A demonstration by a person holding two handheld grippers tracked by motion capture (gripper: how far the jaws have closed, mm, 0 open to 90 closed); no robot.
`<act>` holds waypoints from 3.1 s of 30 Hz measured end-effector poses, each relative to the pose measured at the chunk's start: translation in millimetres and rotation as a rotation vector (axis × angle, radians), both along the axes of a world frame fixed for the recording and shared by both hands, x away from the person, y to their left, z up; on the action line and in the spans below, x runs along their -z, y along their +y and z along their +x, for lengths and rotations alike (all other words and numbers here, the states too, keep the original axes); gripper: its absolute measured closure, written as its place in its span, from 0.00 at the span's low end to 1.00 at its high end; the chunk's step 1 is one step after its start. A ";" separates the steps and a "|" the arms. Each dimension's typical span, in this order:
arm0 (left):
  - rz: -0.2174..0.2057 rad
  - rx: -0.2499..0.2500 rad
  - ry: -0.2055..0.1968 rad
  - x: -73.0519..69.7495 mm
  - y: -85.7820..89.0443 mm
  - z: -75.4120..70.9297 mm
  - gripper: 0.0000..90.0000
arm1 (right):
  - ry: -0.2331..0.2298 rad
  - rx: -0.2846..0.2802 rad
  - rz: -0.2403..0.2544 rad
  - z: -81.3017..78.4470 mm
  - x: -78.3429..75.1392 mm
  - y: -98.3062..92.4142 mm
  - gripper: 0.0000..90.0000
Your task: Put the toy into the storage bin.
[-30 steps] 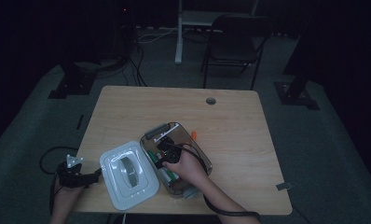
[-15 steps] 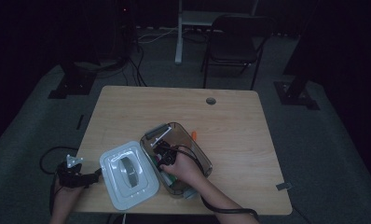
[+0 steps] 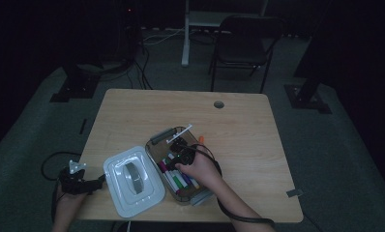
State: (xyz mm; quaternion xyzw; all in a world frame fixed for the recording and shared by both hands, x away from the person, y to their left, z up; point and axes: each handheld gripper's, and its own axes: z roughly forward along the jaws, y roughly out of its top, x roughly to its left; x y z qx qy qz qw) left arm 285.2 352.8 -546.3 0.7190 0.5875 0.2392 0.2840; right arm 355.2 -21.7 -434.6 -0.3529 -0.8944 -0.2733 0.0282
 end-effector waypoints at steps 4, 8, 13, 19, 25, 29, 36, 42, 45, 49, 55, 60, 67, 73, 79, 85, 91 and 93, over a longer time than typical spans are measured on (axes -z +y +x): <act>0.001 0.001 0.000 0.0 0.1 0.1 0.02 | -0.039 0.028 0.050 1.9 -18.5 -22.6 0.63; 0.001 0.001 0.000 0.0 0.1 0.1 0.02 | -0.087 0.050 0.080 3.5 -30.8 -41.4 0.62; 0.000 0.000 -0.001 0.0 0.0 0.1 0.02 | -0.151 0.124 0.109 11.0 -44.9 -79.3 0.56; 0.002 0.002 0.000 0.0 0.1 0.0 0.02 | -0.181 0.208 0.118 23.5 -42.9 -107.8 0.52; 0.000 0.001 0.001 0.0 0.1 0.0 0.02 | -0.191 0.296 0.108 43.1 -25.6 -129.8 0.49; 0.001 0.001 0.001 0.0 0.1 0.0 0.02 | -0.161 0.337 0.090 54.6 -2.6 -135.9 0.50; 0.000 0.001 0.001 0.0 0.1 0.0 0.02 | -0.082 0.392 0.057 71.9 44.0 -130.3 0.52; 0.000 0.001 0.001 0.0 0.0 0.0 0.02 | -0.051 0.405 0.038 83.6 67.0 -116.1 0.54; 0.000 0.001 0.001 0.0 0.1 0.0 0.02 | -0.037 0.399 0.018 88.2 73.1 -108.5 0.55; 0.000 0.001 0.001 0.0 0.1 0.0 0.02 | -0.027 0.393 0.005 92.4 78.6 -100.6 0.56; 0.000 0.001 0.001 0.0 0.1 0.0 0.02 | -0.026 0.377 -0.035 94.1 81.9 -94.6 0.62; 0.000 0.001 0.001 0.0 0.1 0.0 0.02 | -0.048 0.359 -0.057 91.0 76.2 -101.5 0.69; 0.001 0.001 0.001 -0.1 0.1 -0.1 0.02 | -0.036 0.365 -0.084 86.7 72.1 -117.9 0.71; 0.001 0.001 0.001 -0.1 0.1 0.0 0.02 | -0.012 0.388 -0.102 81.3 78.2 -130.0 0.73; 0.001 0.001 0.001 0.0 0.1 0.0 0.02 | -0.025 0.371 -0.117 77.8 79.2 -139.4 0.80; 0.000 0.001 0.001 -0.1 0.1 0.0 0.02 | -0.031 0.388 -0.123 75.1 78.5 -145.2 0.86; 0.001 0.001 0.001 0.0 0.1 0.0 0.02 | -0.012 0.431 -0.051 70.3 60.1 -156.9 0.86; 0.001 0.001 0.001 -0.1 0.1 0.0 0.02 | -0.006 0.443 -0.025 67.6 51.0 -160.6 0.86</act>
